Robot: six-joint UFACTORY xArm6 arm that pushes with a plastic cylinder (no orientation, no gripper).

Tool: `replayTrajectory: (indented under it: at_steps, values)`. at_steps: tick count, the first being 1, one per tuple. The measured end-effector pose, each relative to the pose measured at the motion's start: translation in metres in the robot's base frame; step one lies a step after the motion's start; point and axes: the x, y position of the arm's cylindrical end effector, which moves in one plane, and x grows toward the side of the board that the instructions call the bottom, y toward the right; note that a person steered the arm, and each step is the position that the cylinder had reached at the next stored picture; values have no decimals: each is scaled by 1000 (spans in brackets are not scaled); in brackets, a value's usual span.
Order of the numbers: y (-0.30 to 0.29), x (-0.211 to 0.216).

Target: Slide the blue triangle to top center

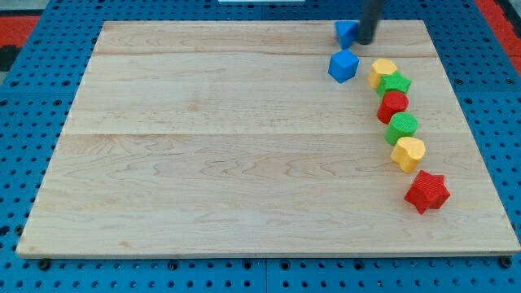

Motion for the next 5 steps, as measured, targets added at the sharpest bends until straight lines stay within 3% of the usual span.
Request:
replayTrajectory:
  at_steps: [1, 2, 3, 4, 5]
  values:
    - [-1, -1]
    - [54, -46]
    - [9, -45]
    - [-80, -4]
    - [-114, 18]
